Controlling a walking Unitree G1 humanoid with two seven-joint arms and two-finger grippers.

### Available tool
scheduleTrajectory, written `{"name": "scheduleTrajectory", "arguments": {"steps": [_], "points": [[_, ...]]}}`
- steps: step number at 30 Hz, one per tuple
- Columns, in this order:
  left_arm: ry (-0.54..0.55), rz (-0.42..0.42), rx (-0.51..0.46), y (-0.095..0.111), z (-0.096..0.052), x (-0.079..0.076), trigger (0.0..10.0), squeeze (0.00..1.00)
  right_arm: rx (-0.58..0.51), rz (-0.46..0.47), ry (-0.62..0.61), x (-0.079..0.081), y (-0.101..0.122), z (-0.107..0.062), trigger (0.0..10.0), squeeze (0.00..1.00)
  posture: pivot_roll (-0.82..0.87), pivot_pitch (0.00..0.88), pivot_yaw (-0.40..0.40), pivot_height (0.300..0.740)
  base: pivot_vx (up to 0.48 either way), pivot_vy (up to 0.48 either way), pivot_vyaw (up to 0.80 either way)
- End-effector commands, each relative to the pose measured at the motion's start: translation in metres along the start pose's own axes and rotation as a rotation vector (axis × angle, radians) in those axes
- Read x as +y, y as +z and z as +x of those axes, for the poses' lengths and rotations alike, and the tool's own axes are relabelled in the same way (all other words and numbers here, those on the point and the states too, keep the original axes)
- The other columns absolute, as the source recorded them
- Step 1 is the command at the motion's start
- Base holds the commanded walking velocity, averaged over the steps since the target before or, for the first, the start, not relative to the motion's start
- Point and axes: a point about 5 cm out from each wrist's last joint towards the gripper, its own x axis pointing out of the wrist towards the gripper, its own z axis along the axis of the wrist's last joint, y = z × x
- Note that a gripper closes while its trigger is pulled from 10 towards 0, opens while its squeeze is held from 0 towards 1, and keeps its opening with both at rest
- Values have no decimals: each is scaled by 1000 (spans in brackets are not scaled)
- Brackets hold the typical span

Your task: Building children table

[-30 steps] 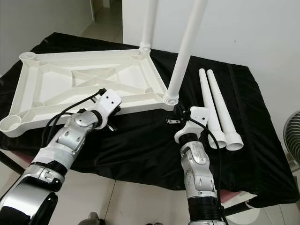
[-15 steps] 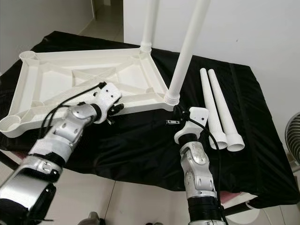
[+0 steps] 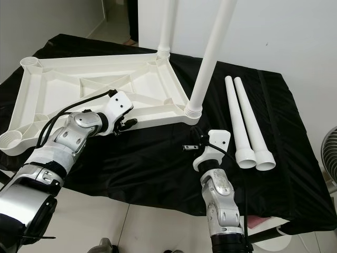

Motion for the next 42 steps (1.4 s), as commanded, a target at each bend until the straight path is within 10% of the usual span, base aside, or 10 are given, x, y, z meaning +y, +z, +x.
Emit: {"name": "scheduleTrajectory", "arguments": {"steps": [1, 16, 33, 34, 39, 40, 42], "points": [[-180, -17, 20, -5, 3, -12, 10000, 0, 13, -11, 8, 0, -1, -2, 10000, 0, 94, 62, -36, 740, 0, 0, 0], [-226, -204, -144, 27, 4, 2, 10000, 0, 9, -14, 13, 2, 0, 0, 10000, 0, 86, 44, -36, 740, 0, 0, 0], [-158, -102, -37, 12, 10, 2, 10000, 0, 12, -19, 35, 4, 0, 2, 10000, 0, 88, 30, -46, 740, 0, 0, 0], [-150, -102, -24, 10, 10, 2, 10000, 1000, 12, -19, 36, 4, 0, 2, 10000, 0, 88, 29, -46, 740, 0, 0, 0], [-135, -89, 19, 3, 13, -1, 10000, 1000, 10, -16, 39, 5, 0, 3, 10000, 0, 88, 26, -44, 740, 0, 0, 0], [-121, -77, 39, 0, 13, -1, 10000, 0, 9, -16, 39, 5, 1, 4, 10000, 0, 87, 26, -43, 740, 0, 0, 0], [-108, -70, 52, -2, 14, -1, 10000, 0, 8, -16, 39, 5, 1, 4, 10000, 0, 87, 26, -43, 740, 0, 0, 0]]}}
